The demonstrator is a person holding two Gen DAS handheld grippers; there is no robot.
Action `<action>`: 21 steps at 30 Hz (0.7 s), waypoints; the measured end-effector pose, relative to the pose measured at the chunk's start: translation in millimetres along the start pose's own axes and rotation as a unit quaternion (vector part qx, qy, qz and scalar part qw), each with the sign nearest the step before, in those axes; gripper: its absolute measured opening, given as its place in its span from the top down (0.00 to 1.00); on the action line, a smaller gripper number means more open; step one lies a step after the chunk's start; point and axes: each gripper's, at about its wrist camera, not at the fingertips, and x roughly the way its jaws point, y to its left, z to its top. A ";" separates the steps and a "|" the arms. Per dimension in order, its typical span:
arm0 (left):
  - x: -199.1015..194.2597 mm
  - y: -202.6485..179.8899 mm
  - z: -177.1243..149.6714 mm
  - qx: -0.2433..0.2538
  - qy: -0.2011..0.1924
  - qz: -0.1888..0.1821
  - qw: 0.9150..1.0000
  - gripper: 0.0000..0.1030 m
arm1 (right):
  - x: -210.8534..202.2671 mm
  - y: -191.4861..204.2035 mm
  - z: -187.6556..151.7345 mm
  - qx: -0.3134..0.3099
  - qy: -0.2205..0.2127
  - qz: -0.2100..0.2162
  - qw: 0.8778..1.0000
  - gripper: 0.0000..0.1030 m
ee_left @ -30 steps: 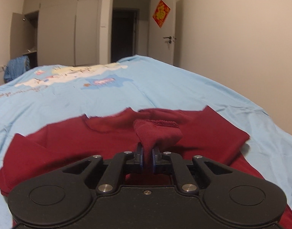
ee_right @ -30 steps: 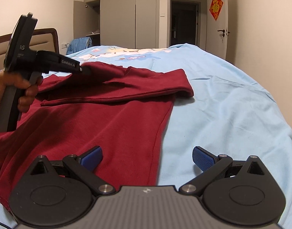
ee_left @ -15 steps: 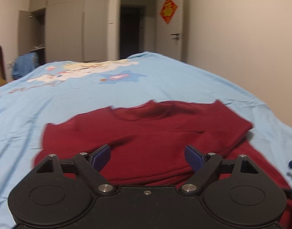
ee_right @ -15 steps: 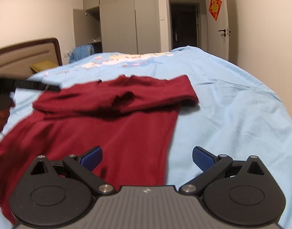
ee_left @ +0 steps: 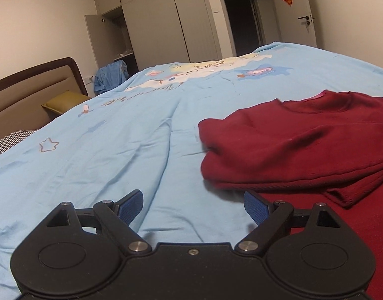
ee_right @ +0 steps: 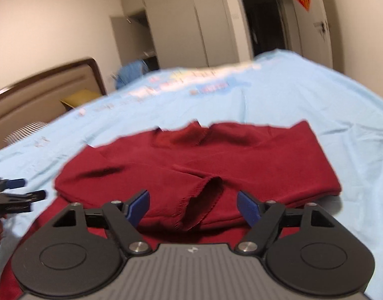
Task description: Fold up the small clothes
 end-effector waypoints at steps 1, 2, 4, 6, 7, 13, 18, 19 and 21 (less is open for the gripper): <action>2.5 0.9 -0.2 0.002 0.001 0.001 1.000 0.14 | 9.2 -2.2 2.8 0.011 0.013 -0.001 1.000 0.23; 5.4 -0.4 -0.5 0.004 0.001 0.001 1.000 0.14 | 17.6 -4.2 4.3 0.021 0.025 0.002 0.999 0.24; 11.7 -0.7 0.3 0.008 0.001 0.001 1.000 0.14 | 29.9 -7.0 5.1 0.037 0.039 0.000 0.999 0.36; 17.7 -2.4 0.3 0.014 0.000 -0.001 1.000 0.15 | 36.5 -5.3 6.5 0.032 0.046 -0.003 0.998 0.88; 19.9 -3.3 0.6 0.018 -0.003 -0.002 1.000 0.15 | 37.9 -3.3 8.9 0.029 0.048 -0.002 0.998 0.92; 24.7 -14.7 4.9 0.045 -0.018 -0.015 0.999 0.15 | 3.8 24.5 53.0 -0.019 -0.050 0.051 0.997 0.94; 26.0 -29.2 12.7 0.055 -0.029 -0.033 0.998 0.15 | -32.9 48.8 106.8 -0.047 -0.132 0.091 0.986 0.94; 26.6 -33.3 14.6 0.060 -0.033 -0.034 0.997 0.15 | -37.7 51.7 115.2 -0.047 -0.142 0.097 0.984 0.94; 29.9 -42.8 19.6 0.074 -0.039 -0.032 0.996 0.15 | -43.2 56.4 130.0 -0.049 -0.158 0.101 0.981 0.94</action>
